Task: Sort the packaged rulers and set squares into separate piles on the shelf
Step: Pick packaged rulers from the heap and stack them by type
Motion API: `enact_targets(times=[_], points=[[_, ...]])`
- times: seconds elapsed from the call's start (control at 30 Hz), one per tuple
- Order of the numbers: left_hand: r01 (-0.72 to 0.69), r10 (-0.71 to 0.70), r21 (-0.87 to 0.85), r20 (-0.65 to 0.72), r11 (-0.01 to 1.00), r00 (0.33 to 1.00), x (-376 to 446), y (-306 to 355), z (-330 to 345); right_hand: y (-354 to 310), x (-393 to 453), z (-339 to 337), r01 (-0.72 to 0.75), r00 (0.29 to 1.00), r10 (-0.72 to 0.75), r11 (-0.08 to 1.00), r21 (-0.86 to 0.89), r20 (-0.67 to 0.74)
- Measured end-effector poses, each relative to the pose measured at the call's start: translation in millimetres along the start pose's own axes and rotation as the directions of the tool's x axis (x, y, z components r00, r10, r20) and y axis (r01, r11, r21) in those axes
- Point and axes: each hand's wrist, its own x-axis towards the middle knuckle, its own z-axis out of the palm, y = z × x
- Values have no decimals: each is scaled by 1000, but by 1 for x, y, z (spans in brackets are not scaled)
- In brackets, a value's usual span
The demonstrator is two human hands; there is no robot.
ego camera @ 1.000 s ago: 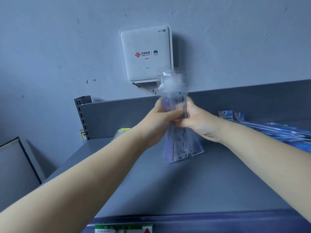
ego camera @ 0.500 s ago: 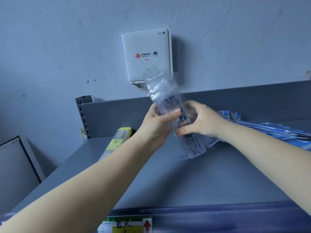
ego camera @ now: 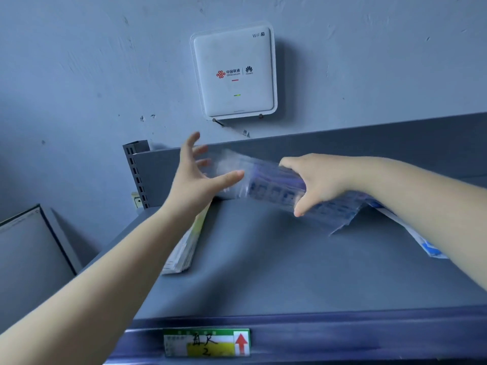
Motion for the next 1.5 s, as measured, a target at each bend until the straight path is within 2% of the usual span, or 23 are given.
enact_targets(times=[0.03,0.1,0.13,0.2,0.23,0.27,0.4,0.43,0.53,0.67,0.8,0.9,0.97,1.07,1.13,1.2,1.3,1.37,1.5], points=[[-82,77,126,45,989,996,-1,0,-6,-2,2,2,3,999,-1,998,-65,33],[-232,140,363,261,903,955,-5,1,-8,-6,6,10,13,995,5,986,-168,104],[-295,96,503,384,813,918,-6,-1,-5,-6,8,15,21,990,7,978,-206,138],[-438,-70,727,552,528,831,-8,-10,8,-5,11,26,35,985,5,974,-226,174],[-493,-130,770,582,405,803,-8,-14,15,-3,12,28,36,986,0,978,-207,168],[-513,-159,787,586,342,794,-8,-17,20,0,11,29,35,987,-5,982,-184,160],[-547,-143,793,595,268,791,-3,-28,28,11,11,34,28,989,-11,993,-111,150],[-550,-157,790,600,272,784,-2,-30,29,13,11,37,29,989,-14,995,-96,149],[-488,-259,784,598,383,758,2,-29,32,19,13,40,22,988,-13,998,-56,152],[-388,-309,764,588,516,747,8,-26,32,23,18,34,23,986,-20,1000,-17,166],[-452,-255,781,586,432,769,5,-30,38,21,18,38,36,977,-12,993,-110,213],[-480,-247,781,596,400,764,5,-33,40,20,10,37,-20,979,60,979,-202,193],[-481,-252,774,604,413,756,7,-34,40,16,-3,34,-43,991,70,971,-234,111],[-455,-267,766,604,454,751,11,-34,40,8,-23,40,22,997,-46,941,-339,-64],[-423,-274,764,593,486,757,12,-34,40,3,-27,54,64,995,-87,926,-371,-47],[-400,-261,775,567,489,781,12,-32,41,2,-25,68,65,998,-60,933,-354,26],[-434,-190,795,547,424,815,8,-32,44,6,-20,72,44,999,-48,950,-310,-3],[-466,-160,787,563,404,811,5,-34,46,8,-20,73,50,997,-64,950,-309,-35],[-451,-210,785,570,425,794,6,-37,48,8,-20,75,48,999,-42,962,-270,27]])
